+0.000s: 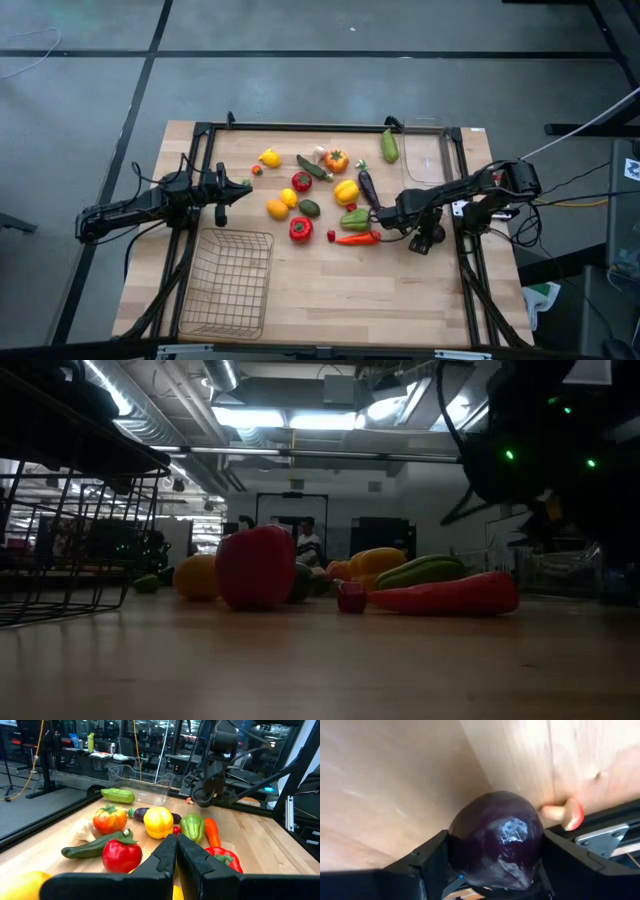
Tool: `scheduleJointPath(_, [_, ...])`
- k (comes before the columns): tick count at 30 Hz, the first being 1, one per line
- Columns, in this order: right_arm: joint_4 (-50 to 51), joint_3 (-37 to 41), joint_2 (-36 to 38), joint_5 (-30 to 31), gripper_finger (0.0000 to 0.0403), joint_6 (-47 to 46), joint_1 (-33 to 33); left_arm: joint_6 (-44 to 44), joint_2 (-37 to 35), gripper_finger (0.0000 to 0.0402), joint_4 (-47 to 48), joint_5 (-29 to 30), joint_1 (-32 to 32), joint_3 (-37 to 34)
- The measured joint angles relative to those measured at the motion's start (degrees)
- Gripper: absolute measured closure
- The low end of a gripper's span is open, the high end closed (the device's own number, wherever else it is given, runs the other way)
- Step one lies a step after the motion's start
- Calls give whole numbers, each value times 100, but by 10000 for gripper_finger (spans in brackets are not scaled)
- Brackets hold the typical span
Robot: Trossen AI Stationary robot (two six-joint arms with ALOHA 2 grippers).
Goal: Sort produce into baskets
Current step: Put the purple onion into the transparent bin
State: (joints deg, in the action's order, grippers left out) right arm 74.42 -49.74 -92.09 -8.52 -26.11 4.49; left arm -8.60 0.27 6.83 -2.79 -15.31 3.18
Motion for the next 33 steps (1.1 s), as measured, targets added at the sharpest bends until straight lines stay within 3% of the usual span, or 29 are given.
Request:
scheduleJointPath(5, [395, -691, 0, 213, 135, 249, 0, 0, 0, 391, 0, 0, -1, -1])
scheduleJointPath(18, [1565, -2717, 0, 1962, 134, 837, -114, 2, 2, 391, 0, 0, -2, -2])
scheduleJointPath(24, [1562, -3165, 26, 2066, 134, 1317, -662, 2, 0, 391, 0, 0, -1, -1])
scheduleJointPath(33, [1558, -3208, 57, 2316, 134, 2384, -1929, 2, 0, 391, 0, 0, 0, -2])
